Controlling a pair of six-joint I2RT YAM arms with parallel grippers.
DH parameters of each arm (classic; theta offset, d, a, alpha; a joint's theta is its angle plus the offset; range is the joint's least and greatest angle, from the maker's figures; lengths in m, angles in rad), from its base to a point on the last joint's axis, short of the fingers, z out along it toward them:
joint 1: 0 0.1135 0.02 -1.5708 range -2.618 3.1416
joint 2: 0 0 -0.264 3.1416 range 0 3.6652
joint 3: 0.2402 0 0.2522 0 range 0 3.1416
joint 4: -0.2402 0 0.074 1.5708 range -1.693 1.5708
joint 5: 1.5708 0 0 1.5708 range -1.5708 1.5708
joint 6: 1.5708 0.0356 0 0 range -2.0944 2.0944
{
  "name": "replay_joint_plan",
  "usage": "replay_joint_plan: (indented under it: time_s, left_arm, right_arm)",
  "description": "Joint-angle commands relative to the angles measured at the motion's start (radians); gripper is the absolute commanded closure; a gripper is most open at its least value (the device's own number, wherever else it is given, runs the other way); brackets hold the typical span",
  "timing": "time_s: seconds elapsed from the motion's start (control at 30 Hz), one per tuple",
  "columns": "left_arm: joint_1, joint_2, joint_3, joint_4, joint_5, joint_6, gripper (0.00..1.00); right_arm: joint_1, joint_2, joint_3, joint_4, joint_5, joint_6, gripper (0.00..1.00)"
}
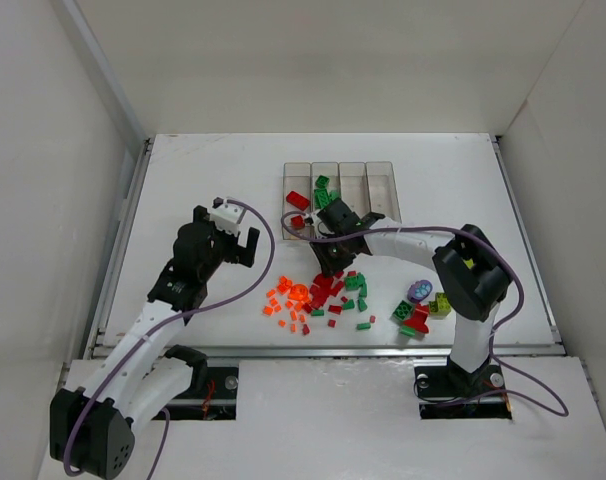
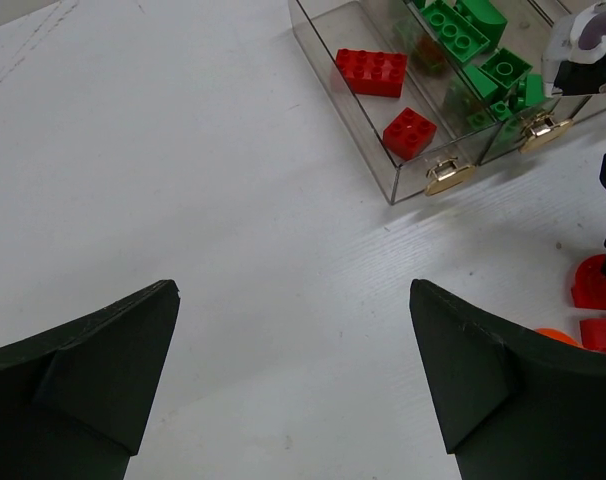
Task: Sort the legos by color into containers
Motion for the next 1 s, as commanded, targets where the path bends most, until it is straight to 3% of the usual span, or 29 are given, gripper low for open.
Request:
replay_joint_plan:
  time_s: [0.0,0.23,0.47,0.97]
  left_arm:
    - [0.004,-0.027,-0.01,0.034,0.013,-0.007,0.0]
    - [0.004,-0.036,-0.01,0.043,0.013,-0.007,0.0]
    - [0.004,-0.036,-0.02,0.043,0.013,-0.007,0.0]
    - [0.004,-0.046,-0.02,0.034,0.013,-0.007,0.0]
  right_arm:
    - [0.01,0.011,-0.002,0.036,-0.019,0.003,0.69]
    - [0.01,0.0,-0.033,0.036,-0.028,-0.006,0.75]
    - [0.01,-0.009,-0.051,0.045,-0.039,-0.006,0.99]
    - [0.01,-0.104,-0.051,0.054,0.044,0.034,1.0]
